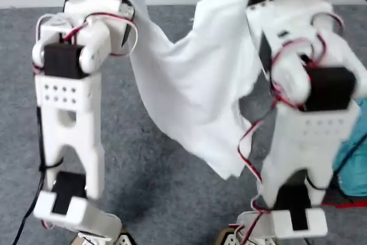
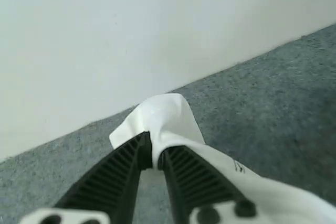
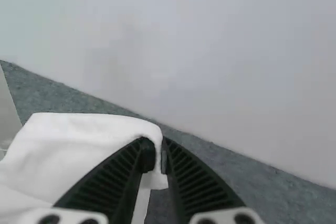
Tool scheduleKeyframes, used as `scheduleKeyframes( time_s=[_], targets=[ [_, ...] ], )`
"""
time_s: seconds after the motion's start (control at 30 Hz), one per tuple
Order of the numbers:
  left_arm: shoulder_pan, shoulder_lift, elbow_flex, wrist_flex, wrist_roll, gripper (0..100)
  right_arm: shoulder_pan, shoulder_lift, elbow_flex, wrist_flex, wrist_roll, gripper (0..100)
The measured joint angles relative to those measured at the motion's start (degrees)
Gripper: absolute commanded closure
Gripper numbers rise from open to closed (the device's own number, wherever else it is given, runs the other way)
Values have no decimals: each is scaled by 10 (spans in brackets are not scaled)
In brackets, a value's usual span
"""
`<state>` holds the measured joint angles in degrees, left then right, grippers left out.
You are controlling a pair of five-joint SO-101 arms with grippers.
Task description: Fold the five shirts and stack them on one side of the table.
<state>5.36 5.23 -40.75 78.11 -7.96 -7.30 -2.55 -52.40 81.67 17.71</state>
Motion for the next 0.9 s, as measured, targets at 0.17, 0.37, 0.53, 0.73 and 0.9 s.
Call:
scheduleKeyframes(
  time_s=[0.17, 0.37, 0.53, 0.73, 0.9],
  targets=[
    [0, 46, -86, 50, 0, 986, 2, 29, 1, -11, 0, 988],
    [0, 39, -247, 180, 0, 986, -4, -30, 1, 8, 6, 988],
    [-9, -11, -294, 214, 26, 986, -10, -144, 0, 41, 8, 988],
    [-19, -120, -223, 214, 45, 986, -12, -271, 0, 68, 8, 988],
    [-19, -242, -126, 214, 45, 986, -11, -339, -4, 84, 8, 988]
  ],
)
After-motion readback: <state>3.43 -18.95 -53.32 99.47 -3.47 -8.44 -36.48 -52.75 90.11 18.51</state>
